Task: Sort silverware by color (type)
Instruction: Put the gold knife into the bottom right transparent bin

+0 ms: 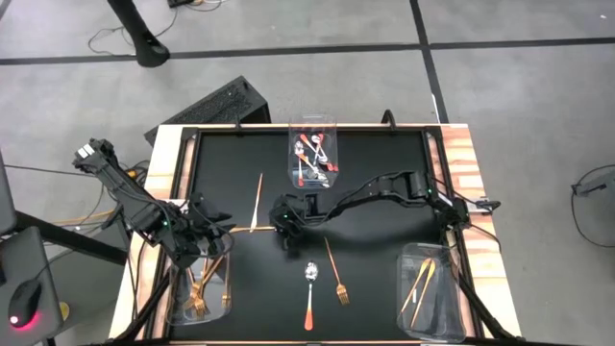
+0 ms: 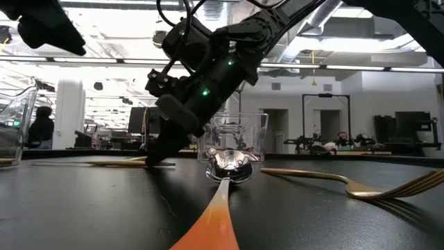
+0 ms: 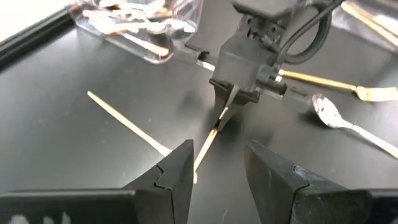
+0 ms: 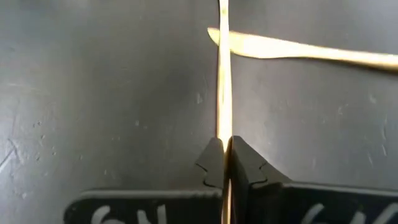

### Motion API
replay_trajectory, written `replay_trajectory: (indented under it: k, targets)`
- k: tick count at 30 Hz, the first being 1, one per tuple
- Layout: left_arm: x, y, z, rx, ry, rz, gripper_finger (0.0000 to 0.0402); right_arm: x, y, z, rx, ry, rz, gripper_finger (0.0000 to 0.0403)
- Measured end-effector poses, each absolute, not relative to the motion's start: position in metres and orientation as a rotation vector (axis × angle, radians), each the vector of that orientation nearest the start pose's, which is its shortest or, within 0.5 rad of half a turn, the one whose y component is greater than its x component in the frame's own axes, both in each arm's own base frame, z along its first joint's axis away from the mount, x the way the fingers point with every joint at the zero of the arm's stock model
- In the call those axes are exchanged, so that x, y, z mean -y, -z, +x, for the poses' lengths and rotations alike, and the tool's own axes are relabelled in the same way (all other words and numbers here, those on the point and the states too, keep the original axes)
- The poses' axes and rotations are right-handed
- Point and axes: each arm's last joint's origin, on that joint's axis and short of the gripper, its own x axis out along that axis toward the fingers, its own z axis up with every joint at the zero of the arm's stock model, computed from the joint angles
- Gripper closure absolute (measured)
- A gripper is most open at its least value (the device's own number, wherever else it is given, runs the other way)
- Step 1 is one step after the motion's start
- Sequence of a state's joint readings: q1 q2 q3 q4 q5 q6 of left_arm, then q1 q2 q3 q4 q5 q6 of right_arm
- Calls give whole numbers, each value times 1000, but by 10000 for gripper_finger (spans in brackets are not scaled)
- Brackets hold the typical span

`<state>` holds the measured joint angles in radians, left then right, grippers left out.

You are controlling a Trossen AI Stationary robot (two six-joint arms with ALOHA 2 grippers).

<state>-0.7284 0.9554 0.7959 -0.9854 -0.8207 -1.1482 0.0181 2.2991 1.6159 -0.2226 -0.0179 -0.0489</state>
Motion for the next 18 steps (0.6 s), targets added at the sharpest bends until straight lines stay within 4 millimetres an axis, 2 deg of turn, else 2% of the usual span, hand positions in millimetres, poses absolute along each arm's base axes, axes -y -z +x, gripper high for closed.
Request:
replay_trajectory:
  k: [3, 6, 11, 16, 18]
  targets:
    - [88, -261, 131, -591, -508, -292, 275, -9, -118, 478, -959, -25, -17, 389]
    - [87, -261, 131, -575, -520, -282, 275, -10, -130, 465, -1053, -8, 1, 393]
    - [87, -262, 132, -549, -533, -274, 275, -13, -161, 446, -1123, 39, 7, 399]
    - [87, -262, 132, -542, -534, -277, 275, -3, -207, 425, -1052, 104, 80, 400]
    - [88, -262, 132, -540, -534, -279, 275, 3, -213, 415, -1029, 132, 113, 400]
